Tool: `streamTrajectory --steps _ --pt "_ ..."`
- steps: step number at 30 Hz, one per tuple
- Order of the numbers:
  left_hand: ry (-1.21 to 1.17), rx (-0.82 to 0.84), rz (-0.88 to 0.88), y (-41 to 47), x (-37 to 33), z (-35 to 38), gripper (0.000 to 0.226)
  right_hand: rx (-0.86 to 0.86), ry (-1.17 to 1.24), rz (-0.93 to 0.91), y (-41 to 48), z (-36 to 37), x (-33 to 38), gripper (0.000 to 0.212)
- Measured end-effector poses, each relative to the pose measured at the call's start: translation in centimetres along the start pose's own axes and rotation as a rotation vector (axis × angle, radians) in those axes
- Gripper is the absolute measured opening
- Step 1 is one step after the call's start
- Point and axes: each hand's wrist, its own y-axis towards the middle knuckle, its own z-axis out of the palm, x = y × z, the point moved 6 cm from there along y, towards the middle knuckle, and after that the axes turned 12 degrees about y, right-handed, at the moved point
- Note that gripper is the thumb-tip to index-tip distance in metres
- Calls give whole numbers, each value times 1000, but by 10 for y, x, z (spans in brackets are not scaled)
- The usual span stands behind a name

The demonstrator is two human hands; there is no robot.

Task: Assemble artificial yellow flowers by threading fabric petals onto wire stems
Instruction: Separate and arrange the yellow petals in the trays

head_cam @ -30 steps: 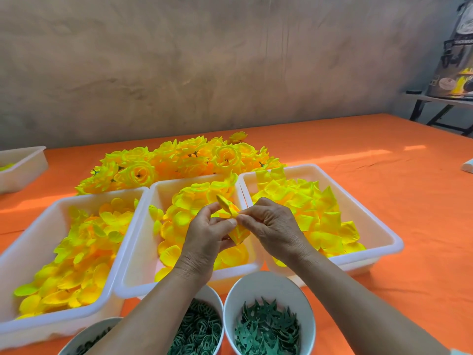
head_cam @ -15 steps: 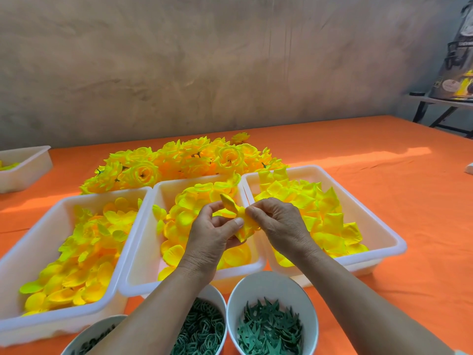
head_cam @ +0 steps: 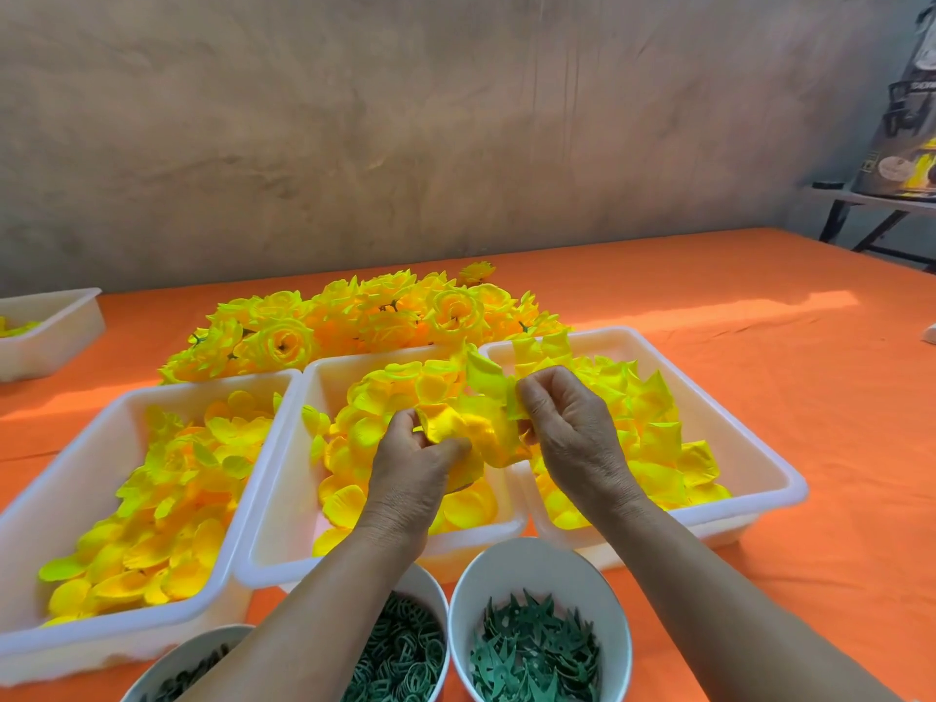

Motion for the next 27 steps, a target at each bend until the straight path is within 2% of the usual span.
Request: streamTrajectory --steps 2,5,9,12,14,16,18,21,23,27 --pt "-4 -18 -5 1 1 -2 41 -149 68 1 5 -13 2 24" --pt "-18 -11 5 2 4 -2 30 -338 125 5 17 -33 7 22" --pt "-24 4 19 2 4 0 27 -450 -211 -94 41 -55 19 19" --pt "-55 22 15 1 3 0 25 -270 -626 -26 59 -50 14 27" --pt "-55 31 25 1 3 1 21 -128 -769 -8 57 -39 11 31" --pt "-46 29 33 1 2 1 17 -37 -710 -134 43 -24 22 24" --pt "-35 27 34 1 2 1 16 131 -581 -237 20 -2 30 16" --pt "-26 44 23 0 1 1 16 417 -507 -160 -10 27 21 15" --pt "-31 62 8 0 2 1 16 446 -518 -110 -16 33 12 19" --pt "-66 90 1 -1 0 3 13 369 -448 -84 -13 29 9 21"
